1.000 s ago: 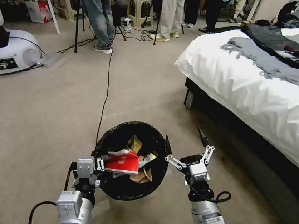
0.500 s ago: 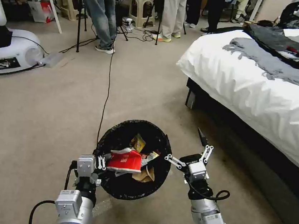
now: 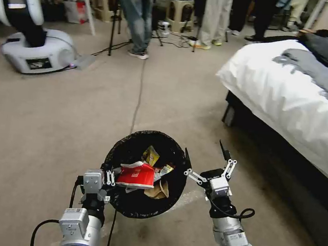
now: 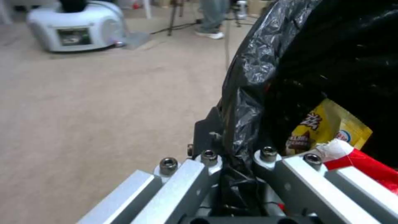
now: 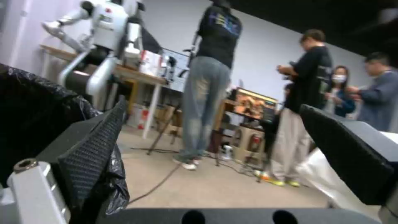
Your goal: Pick up the trash bin, then pick up the garbage from the floor and place it into the trash bin.
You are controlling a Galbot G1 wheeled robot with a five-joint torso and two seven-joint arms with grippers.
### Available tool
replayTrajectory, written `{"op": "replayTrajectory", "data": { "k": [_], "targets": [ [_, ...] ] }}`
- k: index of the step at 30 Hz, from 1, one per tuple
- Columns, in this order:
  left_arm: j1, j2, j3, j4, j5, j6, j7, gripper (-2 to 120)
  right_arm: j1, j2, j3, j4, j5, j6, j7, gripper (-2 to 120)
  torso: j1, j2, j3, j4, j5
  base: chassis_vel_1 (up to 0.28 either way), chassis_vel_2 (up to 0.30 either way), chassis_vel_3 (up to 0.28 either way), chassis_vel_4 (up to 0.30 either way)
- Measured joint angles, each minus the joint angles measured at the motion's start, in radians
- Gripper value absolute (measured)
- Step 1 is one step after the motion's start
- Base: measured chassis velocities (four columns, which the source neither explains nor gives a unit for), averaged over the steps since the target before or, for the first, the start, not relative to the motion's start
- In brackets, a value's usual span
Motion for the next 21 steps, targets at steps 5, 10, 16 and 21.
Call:
{"op": "replayTrajectory", "data": {
  "k": [5,10,16,21],
  "targets": [
    [0.001,0.001,0.0,-0.005,0.0,0.0,-0.001,0,0.001,0.0,0.004,0.004,0.0,0.001,-0.001,100,0.0,0.0,0.0,0.0,-0.0001,0.123,0.126,0.113,0.106],
    [0.001,0.0,-0.001,-0.005,0.001,0.0,-0.002,0,0.003,0.001,0.01,0.006,0.002,0.001,-0.002,100,0.0,0.0,0.0,0.0,-0.0001,0.128,0.118,0.138,0.122],
    [-0.001,-0.001,-0.002,-0.005,0.001,-0.001,-0.005,0,0.001,0.002,0.014,0.007,0.004,0.002,-0.004,100,0.0,0.0,0.0,0.0001,0.0,0.122,0.111,0.129,0.131],
    [-0.004,0.0,-0.006,0.0,-0.004,-0.002,-0.012,0,0.0,0.003,0.015,0.007,0.005,0.003,-0.008,100,0.0,0.0,0.0,0.0001,0.0,0.119,0.122,0.111,0.127]
  ]
}}
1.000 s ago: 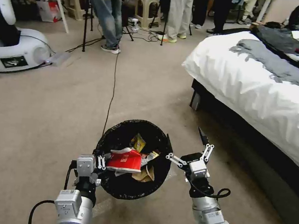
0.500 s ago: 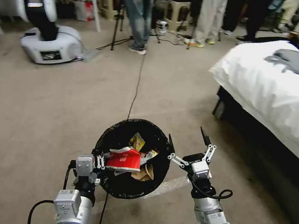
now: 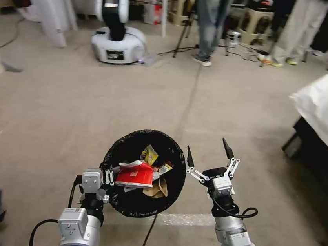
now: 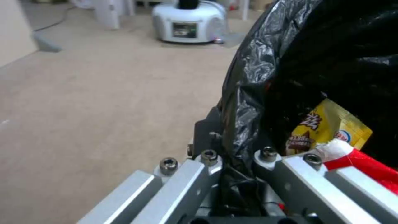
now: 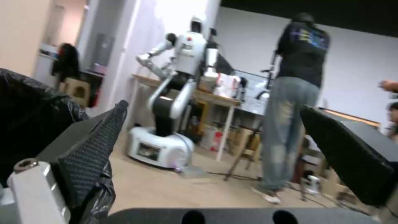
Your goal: Pick up the trash bin, then pick up the garbage from the floor and place it into the trash bin.
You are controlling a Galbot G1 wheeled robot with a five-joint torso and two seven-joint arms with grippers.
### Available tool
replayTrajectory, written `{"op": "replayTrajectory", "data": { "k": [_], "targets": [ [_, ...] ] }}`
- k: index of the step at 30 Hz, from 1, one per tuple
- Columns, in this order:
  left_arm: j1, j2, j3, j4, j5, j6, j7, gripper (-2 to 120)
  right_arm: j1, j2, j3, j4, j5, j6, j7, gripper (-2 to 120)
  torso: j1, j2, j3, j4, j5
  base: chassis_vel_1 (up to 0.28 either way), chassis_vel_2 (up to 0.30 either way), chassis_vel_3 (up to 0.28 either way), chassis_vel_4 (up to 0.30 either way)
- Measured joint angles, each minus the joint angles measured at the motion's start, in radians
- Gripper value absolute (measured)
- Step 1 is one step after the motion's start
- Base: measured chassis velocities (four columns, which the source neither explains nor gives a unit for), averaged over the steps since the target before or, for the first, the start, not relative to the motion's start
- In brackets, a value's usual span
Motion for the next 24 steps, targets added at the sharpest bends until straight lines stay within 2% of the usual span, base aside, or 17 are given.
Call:
{"op": "replayTrajectory", "data": {
  "k": [5,9,16,21,24],
  "targets": [
    [-0.003,0.0,-0.002,0.004,-0.001,0.0,-0.004,0,0.0,0.002,-0.002,-0.001,0.0,0.001,-0.007,100,0.0,0.0,0.0,0.0001,0.0,0.082,0.075,0.066,0.066],
    [-0.007,-0.001,-0.002,0.005,-0.008,-0.001,-0.004,0,-0.001,0.002,-0.007,-0.007,0.0,0.001,-0.011,100,0.0,0.0,0.0,-0.0005,0.0001,0.0,0.0,0.0,0.0],
    [-0.018,-0.001,-0.015,0.0,-0.027,0.005,-0.009,0,-0.001,0.002,-0.003,-0.009,0.001,0.001,-0.012,100,0.0,0.0,0.0,-0.0003,0.0,0.0,0.0,0.0,0.0],
    [-0.027,-0.001,-0.021,0.002,-0.042,0.028,-0.032,0,-0.008,0.011,0.007,-0.004,0.006,0.007,-0.012,100,0.0,0.0,0.0,-0.0002,0.0001,0.0,0.0,0.0,0.0],
    [-0.039,-0.001,-0.027,0.008,-0.078,0.076,-0.059,0,-0.018,0.023,0.027,0.005,0.018,0.019,-0.01,100,0.0,0.0,0.0,-0.0002,0.0,0.0,0.0,0.0,0.0]
  ]
}}
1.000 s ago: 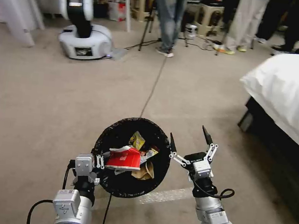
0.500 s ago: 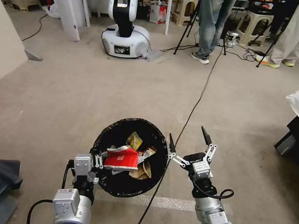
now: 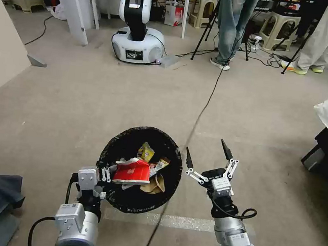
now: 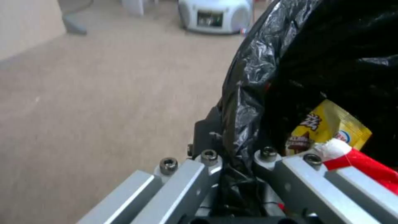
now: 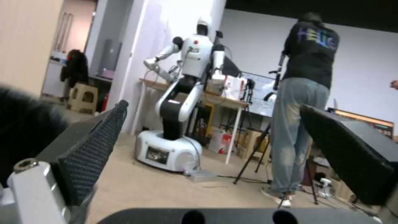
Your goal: Pick up the trash bin, then pick up the garbage from the floor and place it into the trash bin.
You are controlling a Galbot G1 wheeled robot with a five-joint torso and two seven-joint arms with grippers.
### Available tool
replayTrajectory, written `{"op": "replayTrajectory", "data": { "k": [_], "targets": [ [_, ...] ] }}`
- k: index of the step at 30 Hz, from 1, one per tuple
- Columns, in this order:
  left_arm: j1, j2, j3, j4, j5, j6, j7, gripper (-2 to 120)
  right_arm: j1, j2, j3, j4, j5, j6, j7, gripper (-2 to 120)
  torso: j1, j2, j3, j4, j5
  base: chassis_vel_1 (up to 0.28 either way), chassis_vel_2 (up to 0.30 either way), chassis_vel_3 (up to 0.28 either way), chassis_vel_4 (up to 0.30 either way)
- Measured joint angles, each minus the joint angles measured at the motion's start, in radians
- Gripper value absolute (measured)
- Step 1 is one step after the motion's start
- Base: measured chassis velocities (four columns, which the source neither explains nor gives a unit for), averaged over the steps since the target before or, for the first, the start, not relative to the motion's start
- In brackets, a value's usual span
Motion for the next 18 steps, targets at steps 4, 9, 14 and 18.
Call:
{"op": "replayTrajectory", "data": {
  "k": [4,9,14,18],
  "targets": [
    [-0.019,0.001,-0.012,0.012,-0.037,0.065,-0.027,0,-0.011,0.015,0.03,0.012,0.019,0.014,0.003,100,0.0,0.0,0.0,0.0,-0.0001,0.0,0.0,0.0,0.0],
    [-0.029,0.0,-0.02,0.029,-0.045,0.09,-0.038,0,-0.018,0.029,0.051,0.021,0.03,0.025,0.004,100,0.0,0.0,0.0,0.0,-0.0001,0.0,0.0,0.0,0.0],
    [-0.044,-0.006,-0.027,0.054,-0.057,0.109,-0.05,0,-0.029,0.043,0.064,0.027,0.04,0.038,0.004,100,0.0,0.0,0.0,0.0,0.0,0.0,0.0,0.0,0.0],
    [-0.053,-0.012,-0.039,0.072,-0.082,0.122,-0.06,0,-0.033,0.047,0.065,0.026,0.045,0.046,0.003,100,0.0,0.0,0.0,0.0,0.0,0.0,0.0,0.0,0.0]
  ]
}}
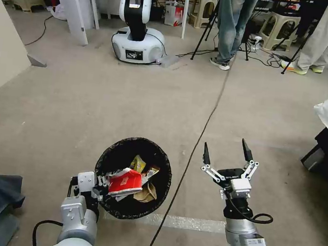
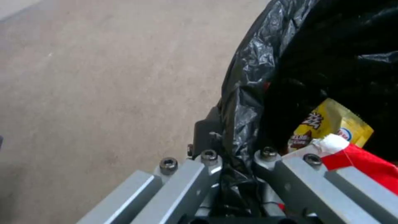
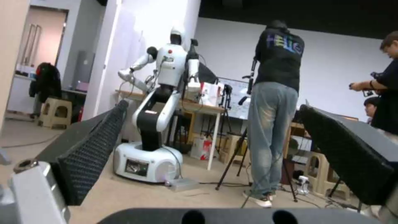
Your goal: Pick up the trash bin, then pick up the garbage from the floor and place it into the trash bin.
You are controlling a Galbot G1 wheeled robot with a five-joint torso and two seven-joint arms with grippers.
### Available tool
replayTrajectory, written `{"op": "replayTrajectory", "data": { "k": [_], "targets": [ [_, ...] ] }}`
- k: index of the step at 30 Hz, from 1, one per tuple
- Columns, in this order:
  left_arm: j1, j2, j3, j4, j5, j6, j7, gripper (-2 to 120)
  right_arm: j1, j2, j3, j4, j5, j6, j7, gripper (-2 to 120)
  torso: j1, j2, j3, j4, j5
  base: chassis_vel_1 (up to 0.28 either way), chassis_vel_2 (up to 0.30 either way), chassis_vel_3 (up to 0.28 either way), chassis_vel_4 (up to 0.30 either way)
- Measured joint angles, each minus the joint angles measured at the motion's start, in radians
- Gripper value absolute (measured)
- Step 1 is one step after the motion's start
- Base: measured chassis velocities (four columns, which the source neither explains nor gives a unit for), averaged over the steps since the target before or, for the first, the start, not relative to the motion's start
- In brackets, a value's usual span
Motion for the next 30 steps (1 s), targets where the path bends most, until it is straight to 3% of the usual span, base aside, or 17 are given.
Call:
{"op": "replayTrajectory", "data": {
  "k": [16,30],
  "targets": [
    [-0.077,-0.02,-0.05,0.069,-0.168,0.132,-0.026,0,-0.02,0.006,-0.015,-0.026,-0.002,0.034,-0.018,100,0.0,0.0,0.0,-0.0002,0.0,0.0,0.0,0.0,0.0],
    [-0.114,-0.031,-0.061,0.107,-0.207,0.129,-0.007,0,-0.022,0.002,-0.034,-0.035,-0.008,0.045,-0.045,100,0.0,0.0,0.0,0.0,0.0,0.0,0.0,0.0,0.0]
  ]
}}
